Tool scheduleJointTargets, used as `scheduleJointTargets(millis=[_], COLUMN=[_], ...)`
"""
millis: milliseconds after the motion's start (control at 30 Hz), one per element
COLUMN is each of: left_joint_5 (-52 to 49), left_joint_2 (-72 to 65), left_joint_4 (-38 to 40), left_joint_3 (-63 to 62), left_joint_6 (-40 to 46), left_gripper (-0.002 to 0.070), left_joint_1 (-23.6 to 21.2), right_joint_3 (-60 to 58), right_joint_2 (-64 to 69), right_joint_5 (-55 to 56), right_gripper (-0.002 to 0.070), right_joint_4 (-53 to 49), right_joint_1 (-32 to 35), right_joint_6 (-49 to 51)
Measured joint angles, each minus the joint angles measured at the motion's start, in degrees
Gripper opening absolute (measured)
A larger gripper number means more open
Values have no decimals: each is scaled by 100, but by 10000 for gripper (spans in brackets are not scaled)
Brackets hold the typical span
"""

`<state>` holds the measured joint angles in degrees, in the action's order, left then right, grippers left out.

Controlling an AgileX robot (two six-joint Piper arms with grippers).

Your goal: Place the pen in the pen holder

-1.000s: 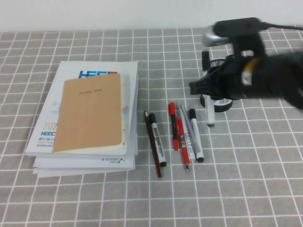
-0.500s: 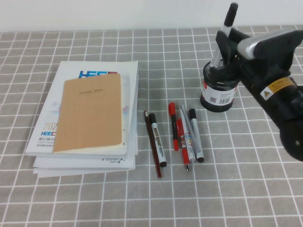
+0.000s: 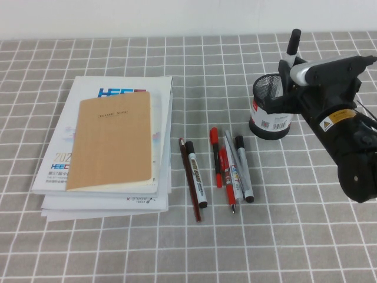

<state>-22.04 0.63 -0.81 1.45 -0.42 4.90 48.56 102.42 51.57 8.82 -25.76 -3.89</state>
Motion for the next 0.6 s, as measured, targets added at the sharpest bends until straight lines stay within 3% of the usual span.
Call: scheduleJointTargets(millis=[67, 200, 300, 467, 600], left_joint_5=[0, 0, 0, 0, 0], left_joint_2=[0, 0, 0, 0, 0], left_joint_4=[0, 0, 0, 0, 0], left_joint_3=[0, 0, 0, 0, 0], left_joint_6=[0, 0, 0, 0, 0], left_gripper=[-5, -5, -5, -5, -5], left_joint_1=[0, 0, 0, 0, 0], right_joint_3=[0, 0, 0, -133, -249], right_joint_2=[0, -41, -301, -1156, -1614], right_joint_5=[-29, -73, -350, -791, -940], right_gripper=[269, 329, 275, 45, 1], right_joint_4=[103, 247, 215, -14, -26], right_joint_1=[0, 0, 0, 0, 0], right_joint_6=[0, 0, 0, -4, -26])
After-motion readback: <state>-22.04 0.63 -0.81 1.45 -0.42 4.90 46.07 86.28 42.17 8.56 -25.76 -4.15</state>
